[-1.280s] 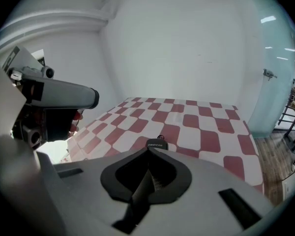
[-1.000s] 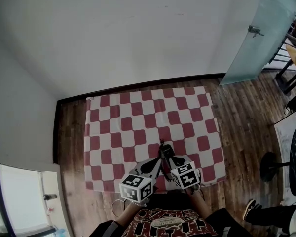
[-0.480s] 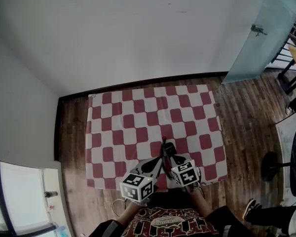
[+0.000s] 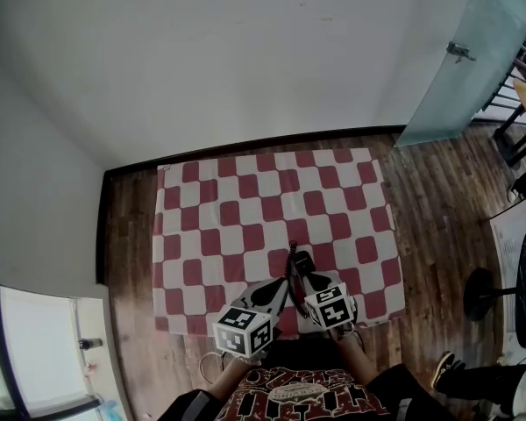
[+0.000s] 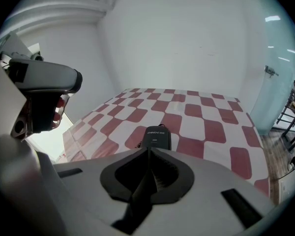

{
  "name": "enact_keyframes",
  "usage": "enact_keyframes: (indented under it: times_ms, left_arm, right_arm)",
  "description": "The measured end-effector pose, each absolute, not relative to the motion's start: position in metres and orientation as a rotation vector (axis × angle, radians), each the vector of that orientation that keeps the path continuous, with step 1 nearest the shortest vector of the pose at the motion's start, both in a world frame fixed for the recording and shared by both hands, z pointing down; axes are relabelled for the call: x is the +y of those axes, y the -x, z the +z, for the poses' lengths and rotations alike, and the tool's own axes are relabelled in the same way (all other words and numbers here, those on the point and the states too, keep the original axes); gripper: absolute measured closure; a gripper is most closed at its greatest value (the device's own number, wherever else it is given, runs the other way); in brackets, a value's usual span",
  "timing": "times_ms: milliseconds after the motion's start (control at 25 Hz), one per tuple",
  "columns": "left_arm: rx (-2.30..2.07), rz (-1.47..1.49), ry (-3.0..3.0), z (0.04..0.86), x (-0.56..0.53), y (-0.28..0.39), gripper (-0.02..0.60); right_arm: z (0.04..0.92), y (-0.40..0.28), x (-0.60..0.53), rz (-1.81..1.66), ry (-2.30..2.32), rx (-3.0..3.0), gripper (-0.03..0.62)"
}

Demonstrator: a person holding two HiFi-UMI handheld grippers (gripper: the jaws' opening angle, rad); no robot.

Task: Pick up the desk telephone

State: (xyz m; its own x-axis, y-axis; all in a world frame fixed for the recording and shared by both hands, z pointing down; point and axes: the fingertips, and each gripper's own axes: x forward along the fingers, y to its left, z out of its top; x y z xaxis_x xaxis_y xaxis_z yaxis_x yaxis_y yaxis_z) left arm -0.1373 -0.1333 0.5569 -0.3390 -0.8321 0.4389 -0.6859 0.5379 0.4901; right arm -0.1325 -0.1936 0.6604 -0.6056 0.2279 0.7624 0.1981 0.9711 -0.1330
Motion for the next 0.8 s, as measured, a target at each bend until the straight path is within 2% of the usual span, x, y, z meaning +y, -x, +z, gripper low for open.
enact_keyframes:
  times_ms: [320,400,600,800]
  left_arm:
    - [-2.108,-0.285,-1.227,0.5585,-0.1342,0.1365,0.572]
    - [-2.108,-0.284,-1.226,0.5585,-0.1343,0.1365,0.572]
    - [-2.108,-0.286,-1.224,0.5585,-0.1337,0.1367,0.572]
    - [-2.106,-0.284,-1.222,0.5590,-0.1332,0.1359,0.572]
  right_arm:
    - [0.6618,0.1332,-0.1949,0.036,0.289,-2.239,0.563]
    - [0.6615,0.1334,-0.1949,0.033,0.290,-2.238,0.528]
    - [0.6606,0.1344,-0.1929,0.027,0.296,-2.242,0.501]
    - [0.6626,0.1358,-0.1953,-0.012,0.287,-2.247,0.446]
